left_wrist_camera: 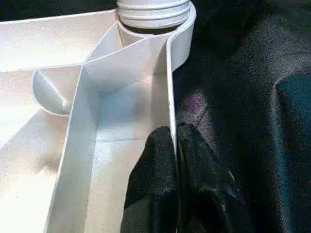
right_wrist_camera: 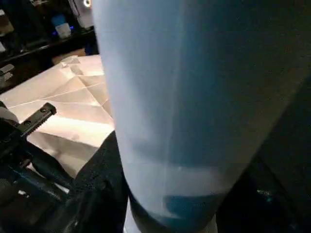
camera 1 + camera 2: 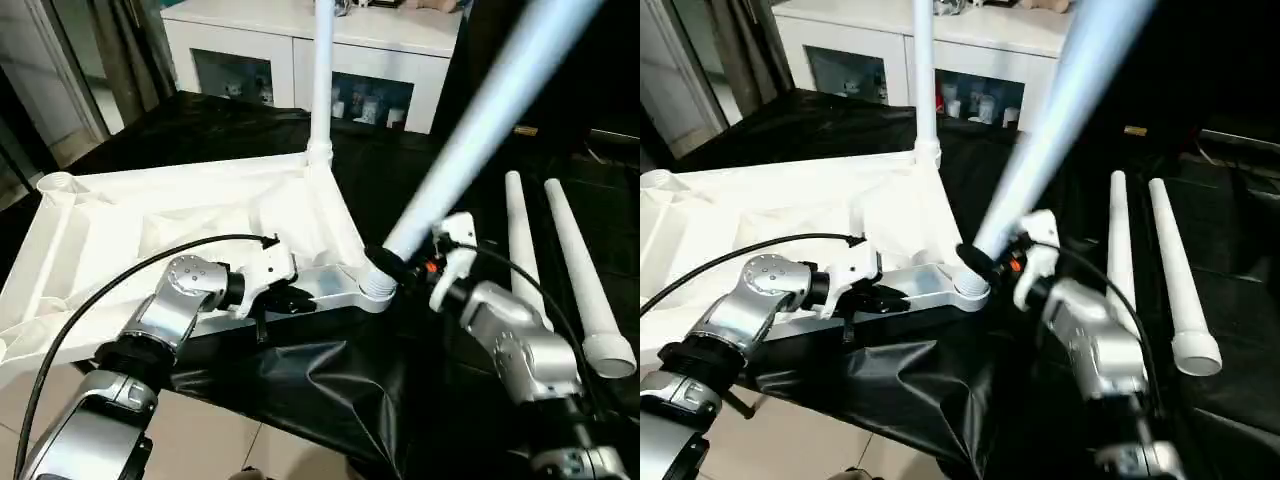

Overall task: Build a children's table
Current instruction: Rotate table base

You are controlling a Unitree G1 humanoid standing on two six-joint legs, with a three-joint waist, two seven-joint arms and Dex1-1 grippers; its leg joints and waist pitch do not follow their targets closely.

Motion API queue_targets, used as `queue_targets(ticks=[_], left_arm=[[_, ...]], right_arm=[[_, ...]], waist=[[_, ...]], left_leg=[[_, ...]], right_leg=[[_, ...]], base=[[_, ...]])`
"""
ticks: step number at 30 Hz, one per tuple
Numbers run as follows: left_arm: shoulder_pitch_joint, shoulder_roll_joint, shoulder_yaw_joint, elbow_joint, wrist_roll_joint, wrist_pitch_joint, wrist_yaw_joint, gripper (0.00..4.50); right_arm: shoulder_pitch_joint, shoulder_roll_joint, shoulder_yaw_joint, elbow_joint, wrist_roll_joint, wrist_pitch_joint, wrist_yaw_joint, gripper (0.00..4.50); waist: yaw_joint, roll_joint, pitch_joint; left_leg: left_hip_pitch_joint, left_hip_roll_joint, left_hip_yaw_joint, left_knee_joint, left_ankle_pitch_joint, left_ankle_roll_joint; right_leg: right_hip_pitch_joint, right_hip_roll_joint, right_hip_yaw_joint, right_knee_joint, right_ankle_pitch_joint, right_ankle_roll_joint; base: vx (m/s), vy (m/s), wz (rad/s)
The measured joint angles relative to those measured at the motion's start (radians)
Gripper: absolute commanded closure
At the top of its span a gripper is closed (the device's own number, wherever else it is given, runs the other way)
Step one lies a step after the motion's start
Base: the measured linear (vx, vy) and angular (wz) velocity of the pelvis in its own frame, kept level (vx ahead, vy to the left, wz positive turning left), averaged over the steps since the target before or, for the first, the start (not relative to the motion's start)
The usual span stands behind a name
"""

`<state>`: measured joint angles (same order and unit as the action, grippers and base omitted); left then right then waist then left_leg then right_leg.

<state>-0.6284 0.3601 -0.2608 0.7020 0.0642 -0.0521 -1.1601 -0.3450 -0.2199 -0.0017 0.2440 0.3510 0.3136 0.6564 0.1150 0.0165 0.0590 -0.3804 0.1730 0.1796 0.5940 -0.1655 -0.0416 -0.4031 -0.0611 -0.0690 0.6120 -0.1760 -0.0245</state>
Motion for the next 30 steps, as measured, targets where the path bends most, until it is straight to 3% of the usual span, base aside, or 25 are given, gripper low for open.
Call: queue_targets(ticks=[8,14,23,30], left_arm=[[-0.002,0.0,-0.002,0.014,0.003,-0.02,-0.002,4.5],[-0.002,0.002,-0.005,0.02,0.006,-0.037,-0.008,4.5],[-0.005,0.006,-0.011,0.034,0.007,-0.059,-0.025,4.5],[-0.005,0.016,-0.011,0.049,0.002,-0.087,-0.064,4.5]], right_arm=[[-0.025,-0.058,0.098,-0.038,-0.096,-0.009,0.01,2.59],[-0.096,-0.121,0.174,-0.033,-0.136,0.058,0.09,2.6],[-0.146,-0.154,0.207,0.008,-0.155,0.07,0.181,2.6],[-0.149,-0.167,0.209,0.048,-0.148,0.023,0.266,2.6]], waist=[[0.0,0.002,-0.001],[0.0,0.001,-0.001],[0.001,-0.005,-0.004],[0.002,-0.007,-0.006]], left_leg=[[0.002,0.0,0.0,0.0,0.0,0.0],[0.004,0.0,0.0,0.0,0.0,0.0],[0.006,0.0,0.0,0.0,0.0,0.0],[0.008,0.0,0.0,0.0,0.0,0.0]], right_leg=[[0.002,0.0,0.0,0.0,0.0,0.0],[0.003,0.0,0.0,0.0,0.0,0.0],[0.005,0.0,0.0,0.0,-0.002,0.003],[0.007,0.0,0.0,0.0,-0.003,0.005]], base=[[0.0,0.0,0.0],[0.0,0.0,0.0],[0.0,0.0,0.0],[0.0,0.0,0.0]])
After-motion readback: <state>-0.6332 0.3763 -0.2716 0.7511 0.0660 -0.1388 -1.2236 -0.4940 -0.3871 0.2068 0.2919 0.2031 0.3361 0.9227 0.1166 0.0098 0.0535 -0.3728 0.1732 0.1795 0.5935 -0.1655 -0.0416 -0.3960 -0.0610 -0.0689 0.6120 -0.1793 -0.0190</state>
